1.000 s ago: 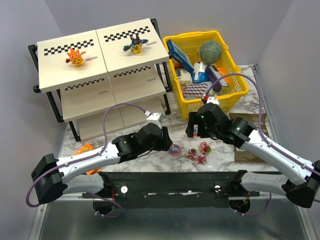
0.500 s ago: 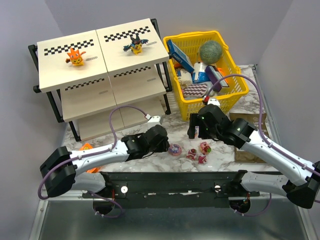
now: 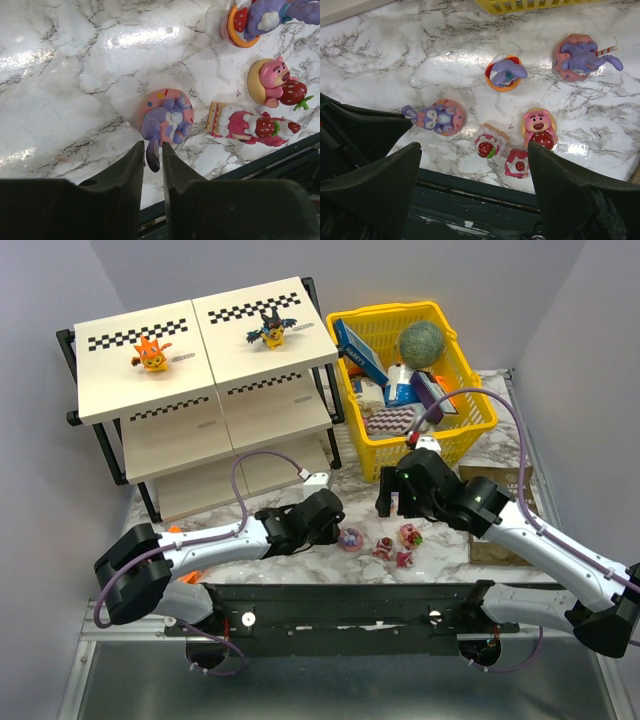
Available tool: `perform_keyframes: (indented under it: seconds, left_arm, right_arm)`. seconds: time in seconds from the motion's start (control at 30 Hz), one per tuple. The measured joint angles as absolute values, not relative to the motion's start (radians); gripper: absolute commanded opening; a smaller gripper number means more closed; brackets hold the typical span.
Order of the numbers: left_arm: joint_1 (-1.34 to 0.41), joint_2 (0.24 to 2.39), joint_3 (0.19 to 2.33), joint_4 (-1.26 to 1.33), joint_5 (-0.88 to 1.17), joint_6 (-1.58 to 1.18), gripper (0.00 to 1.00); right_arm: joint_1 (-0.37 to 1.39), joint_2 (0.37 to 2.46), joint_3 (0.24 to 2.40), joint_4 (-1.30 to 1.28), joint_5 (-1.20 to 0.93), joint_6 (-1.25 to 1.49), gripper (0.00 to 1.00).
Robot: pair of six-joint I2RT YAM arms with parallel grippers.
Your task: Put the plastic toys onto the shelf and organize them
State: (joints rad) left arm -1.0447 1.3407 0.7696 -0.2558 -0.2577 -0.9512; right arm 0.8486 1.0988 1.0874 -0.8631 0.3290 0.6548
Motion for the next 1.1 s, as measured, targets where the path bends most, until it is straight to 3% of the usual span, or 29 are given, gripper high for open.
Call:
perform_keyframes:
  seconds: [0.17, 0.5, 0.83, 1.1]
  left_arm:
    - [-1.045, 1.364, 0.789, -0.255, -0.253, -0.942, 0.00]
    - [-1.040, 1.365, 0.879, -0.332, -0.250, -0.860, 0.00]
    - [-0.891, 1.282, 1.176, -0.541, -0.099, -0.635, 0.00]
    - [-0.845, 1.239, 1.310, -0.691, 0.063, -0.526, 0.00]
  right_arm:
    - [0.849, 1.075, 1.087, -0.865, 0.331, 0.655, 0.93]
    - [0.849, 1.042, 1.087, -0.852, 0.300, 0.594, 0.96]
    - [0.848, 0.964, 1.061, -0.619, -0.091, 0.269, 1.00]
    - [0.856, 1.017, 1.077, -0.547, -0.178, 0.125, 1.00]
